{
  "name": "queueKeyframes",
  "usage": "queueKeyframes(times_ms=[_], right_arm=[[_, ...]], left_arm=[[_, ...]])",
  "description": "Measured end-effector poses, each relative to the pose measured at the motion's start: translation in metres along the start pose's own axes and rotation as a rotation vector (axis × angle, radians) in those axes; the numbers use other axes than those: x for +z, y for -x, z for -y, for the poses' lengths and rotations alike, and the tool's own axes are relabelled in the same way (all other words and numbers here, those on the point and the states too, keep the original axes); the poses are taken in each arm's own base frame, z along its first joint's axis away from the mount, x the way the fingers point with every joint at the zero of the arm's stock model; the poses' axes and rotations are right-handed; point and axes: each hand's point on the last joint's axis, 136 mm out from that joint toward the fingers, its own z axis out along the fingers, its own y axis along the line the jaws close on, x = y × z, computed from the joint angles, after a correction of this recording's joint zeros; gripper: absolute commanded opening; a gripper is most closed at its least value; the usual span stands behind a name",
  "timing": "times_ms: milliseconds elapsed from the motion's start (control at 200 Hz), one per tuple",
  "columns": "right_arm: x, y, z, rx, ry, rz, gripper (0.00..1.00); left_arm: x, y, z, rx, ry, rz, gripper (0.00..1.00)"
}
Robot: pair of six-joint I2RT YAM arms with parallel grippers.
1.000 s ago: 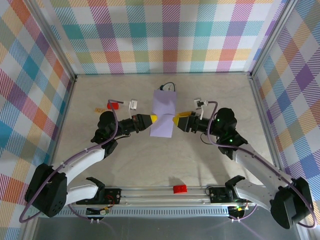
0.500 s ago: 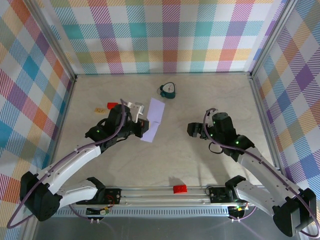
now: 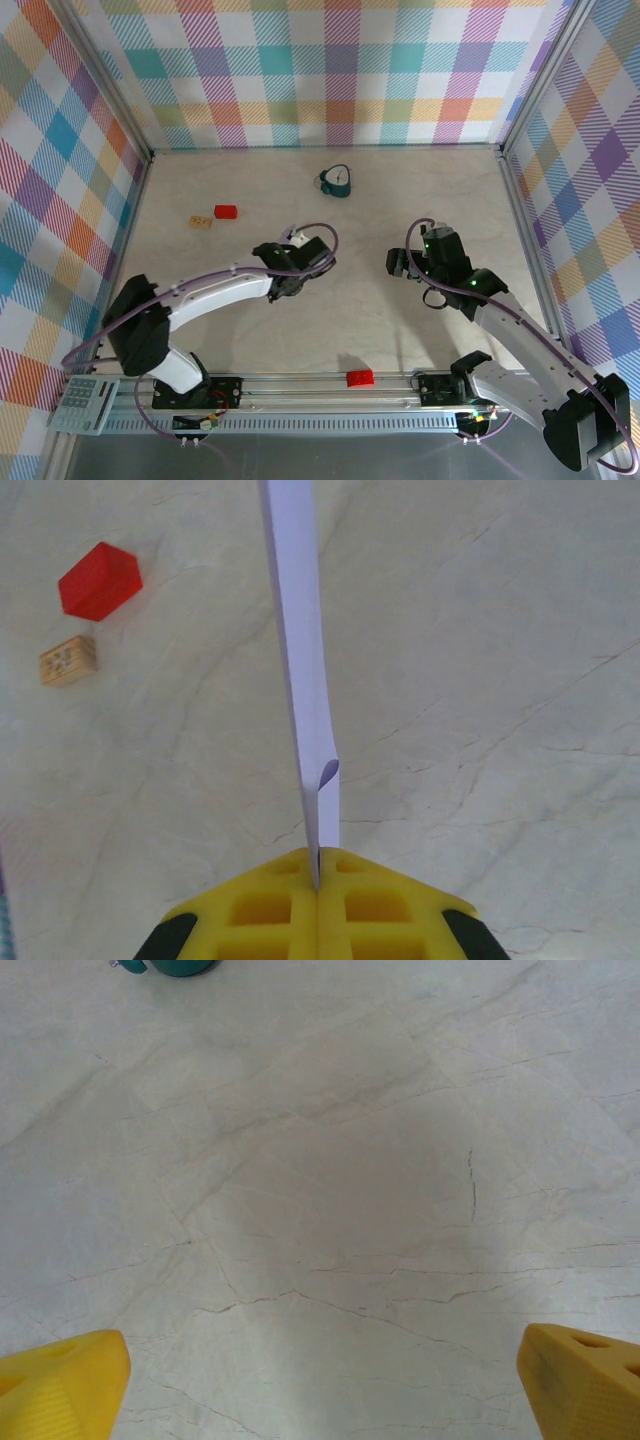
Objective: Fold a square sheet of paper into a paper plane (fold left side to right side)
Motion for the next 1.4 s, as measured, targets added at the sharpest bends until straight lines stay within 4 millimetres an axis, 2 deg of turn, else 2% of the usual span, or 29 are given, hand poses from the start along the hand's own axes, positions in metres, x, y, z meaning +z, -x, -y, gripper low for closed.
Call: queueKeyframes(times_ms=[305,465,645,830,965,1195,1315,1395], right_arm=[[-0.004,0.003,0.009,0.018,-0.020,0.012,0.99],[-0.007,0.005,0.011,0.028,-0.017,0.019,0.99],[-0.007,0.003,0.010,0.035,0.000,0.009,0.99],[-0.007,0.002,0.007,0.039,0.025,-0.002,0.99],[-0.005,-0.001,0.005,0.044,0.044,-0.016,0.99],[0.003,-0.011,0.003,0.055,0.068,-0.073,0.99],[0.007,-0.014,0.000,0.063,0.091,-0.098,0.99],[0.010,-0.017,-0.004,0.066,0.114,-0.118,0.99]], left_arm=[[0.027,-0.008,0.052,0.028,0.030,-0.133,0.00],[0.028,-0.005,0.072,-0.017,-0.039,-0.177,0.00],[0.024,-0.002,0.097,-0.074,-0.172,-0.222,0.06],[0.032,-0.003,0.124,-0.123,-0.292,-0.289,0.14],[0.036,-0.002,0.138,-0.166,-0.379,-0.328,0.25],[0.034,0.016,0.156,-0.261,-0.549,-0.341,0.40],[0.028,0.031,0.164,-0.321,-0.661,-0.320,0.43],[0.021,0.040,0.161,-0.362,-0.734,-0.294,0.43]])
